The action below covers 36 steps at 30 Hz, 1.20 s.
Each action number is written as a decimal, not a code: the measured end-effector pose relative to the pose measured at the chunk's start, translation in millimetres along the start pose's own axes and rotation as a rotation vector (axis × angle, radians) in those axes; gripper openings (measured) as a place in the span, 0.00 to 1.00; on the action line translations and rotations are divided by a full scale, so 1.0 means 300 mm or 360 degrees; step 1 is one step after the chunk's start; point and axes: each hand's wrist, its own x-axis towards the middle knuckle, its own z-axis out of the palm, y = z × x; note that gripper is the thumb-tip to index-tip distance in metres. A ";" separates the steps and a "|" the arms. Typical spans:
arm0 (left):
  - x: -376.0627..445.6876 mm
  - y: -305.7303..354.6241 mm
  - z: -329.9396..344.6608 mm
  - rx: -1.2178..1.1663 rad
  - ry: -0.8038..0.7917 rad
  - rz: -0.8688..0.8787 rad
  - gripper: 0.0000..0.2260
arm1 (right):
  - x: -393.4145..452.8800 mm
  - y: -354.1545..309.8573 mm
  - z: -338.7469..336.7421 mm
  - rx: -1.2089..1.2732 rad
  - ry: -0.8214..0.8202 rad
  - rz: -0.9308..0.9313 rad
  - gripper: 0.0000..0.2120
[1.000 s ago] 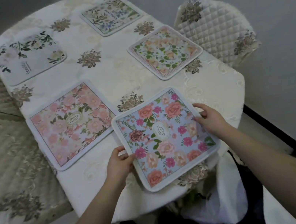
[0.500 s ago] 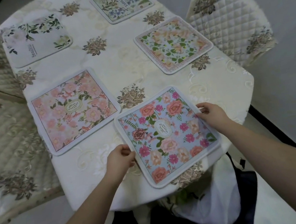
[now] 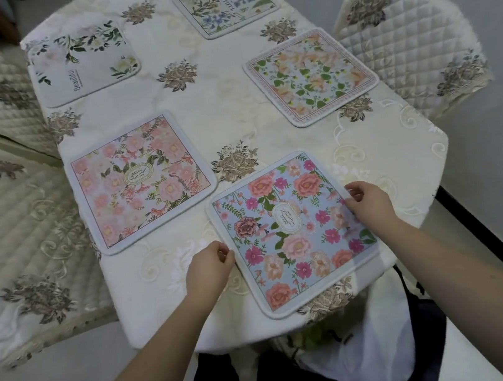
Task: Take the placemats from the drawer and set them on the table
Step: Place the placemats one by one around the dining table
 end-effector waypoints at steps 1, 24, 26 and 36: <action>0.003 -0.002 0.003 0.0020 0.0000 0.0013 0.05 | 0.002 0.000 0.009 -0.0066 0.0012 -0.0015 0.16; 0.155 -0.013 0.138 0.0716 0.0096 0.0801 0.29 | -0.139 -0.136 0.373 -0.0960 -0.0284 -0.0772 0.30; 0.157 -0.009 0.135 0.0726 0.0064 0.0788 0.30 | -0.116 -0.072 0.307 -0.0987 -0.0192 -0.0669 0.30; 0.158 -0.004 0.131 0.0733 0.0034 0.0767 0.30 | -0.173 0.112 0.141 -0.0812 -0.0034 -0.0265 0.35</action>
